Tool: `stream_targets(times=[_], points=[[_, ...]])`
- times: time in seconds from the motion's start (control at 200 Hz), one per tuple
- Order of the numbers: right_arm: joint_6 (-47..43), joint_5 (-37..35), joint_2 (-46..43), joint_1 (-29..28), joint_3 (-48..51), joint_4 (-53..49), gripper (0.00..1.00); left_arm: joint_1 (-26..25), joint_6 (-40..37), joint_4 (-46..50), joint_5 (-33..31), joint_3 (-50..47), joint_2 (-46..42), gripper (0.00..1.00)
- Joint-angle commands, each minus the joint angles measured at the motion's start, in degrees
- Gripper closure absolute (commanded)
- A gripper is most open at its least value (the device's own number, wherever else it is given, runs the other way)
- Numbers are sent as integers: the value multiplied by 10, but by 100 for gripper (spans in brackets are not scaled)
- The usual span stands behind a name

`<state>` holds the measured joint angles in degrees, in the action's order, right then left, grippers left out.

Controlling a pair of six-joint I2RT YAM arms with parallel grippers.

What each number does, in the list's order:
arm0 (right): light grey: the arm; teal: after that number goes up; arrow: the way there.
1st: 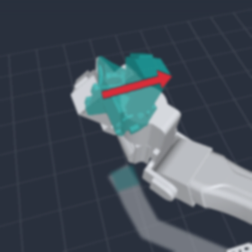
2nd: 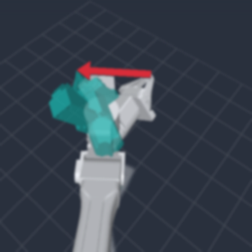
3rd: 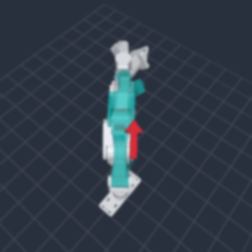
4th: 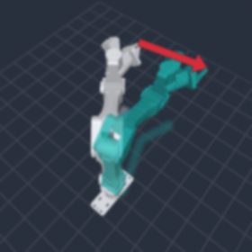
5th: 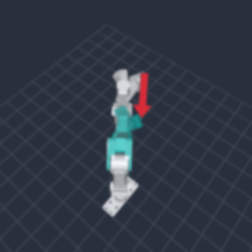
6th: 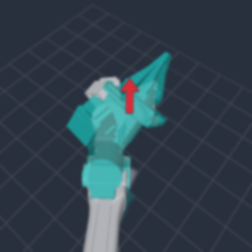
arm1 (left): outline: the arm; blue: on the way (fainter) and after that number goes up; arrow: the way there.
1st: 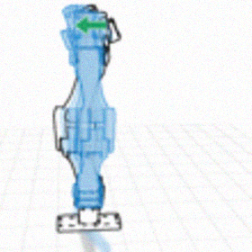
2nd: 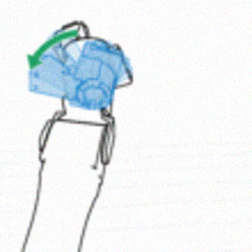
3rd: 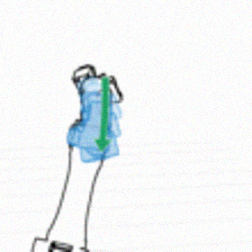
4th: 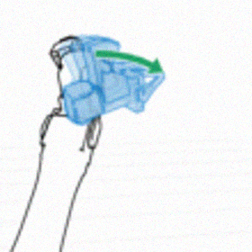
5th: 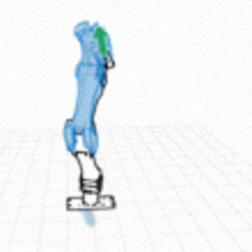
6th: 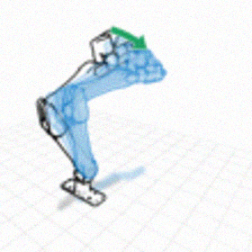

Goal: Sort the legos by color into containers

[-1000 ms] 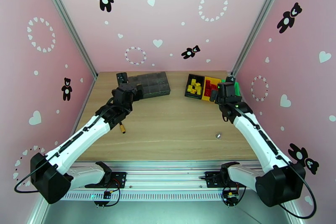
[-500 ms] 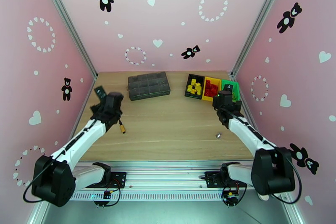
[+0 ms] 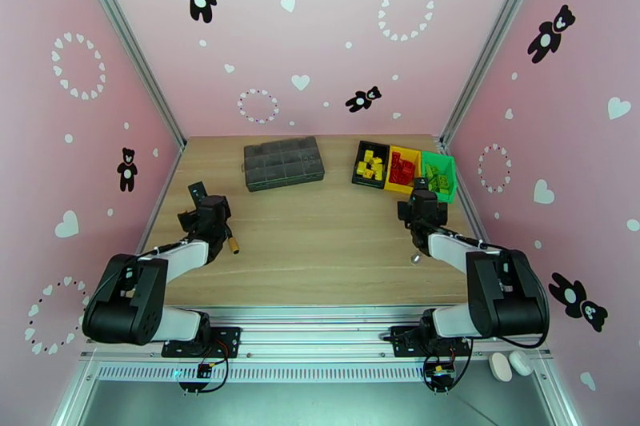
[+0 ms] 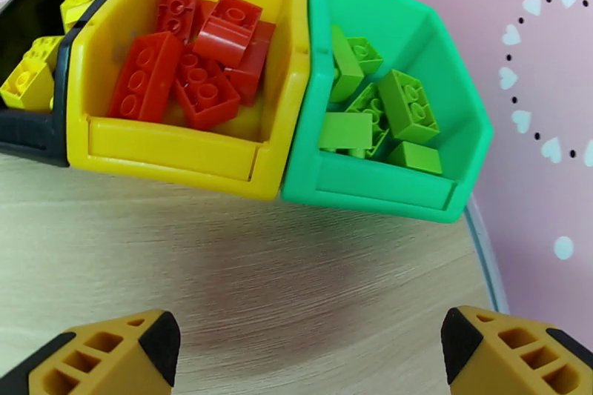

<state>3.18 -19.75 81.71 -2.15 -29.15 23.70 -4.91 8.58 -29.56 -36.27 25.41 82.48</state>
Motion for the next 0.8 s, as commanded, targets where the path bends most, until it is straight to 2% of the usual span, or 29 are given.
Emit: stream_targets(times=[0.0, 0.04, 0.075, 0.17, 0.225, 0.255, 0.285, 0.34, 0.365, 0.385, 0.49, 0.601, 0.796], points=[[-2, 111, -39, 0, 33, 60, 1, 31, -14, -79, 85, 4, 13, 2], [-1, 147, -43, -1, 38, 69, 1, 31, -28, -80, 112, 9, 20, 1], [-3, 146, -37, -7, 39, 83, 1, 30, -42, -91, 142, 9, 26, 2], [8, 152, 28, -4, 27, 142, 1, 35, -44, -98, 164, 3, 24, 2], [-5, 185, 58, -3, 30, 174, 1, 36, -46, -107, 173, -2, 24, 2], [-3, 175, 57, -3, 43, 182, 1, 36, -47, -110, 178, -4, 24, 2], [1, 166, 69, -3, 59, 236, 1, 38, -48, -117, 185, -7, 23, 2], [3, 159, 57, -4, 47, 194, 1, 39, -53, -148, 207, -28, 29, 2], [2, 158, 63, -4, 53, 213, 1, 40, -59, -204, 219, -42, 46, 2], [1, 155, 66, -5, 56, 228, 1, 40, -64, -231, 220, -48, 54, 2], [14, 120, 57, -9, 60, 223, 1, 37, -57, -224, 195, -50, 50, 2], [-10, 181, 58, -8, 45, 196, 1, 36, -56, -224, 192, -50, 49, 2], [-8, 191, 66, -3, 41, 197, 1, 36, -57, -223, 191, -49, 50, 1]])
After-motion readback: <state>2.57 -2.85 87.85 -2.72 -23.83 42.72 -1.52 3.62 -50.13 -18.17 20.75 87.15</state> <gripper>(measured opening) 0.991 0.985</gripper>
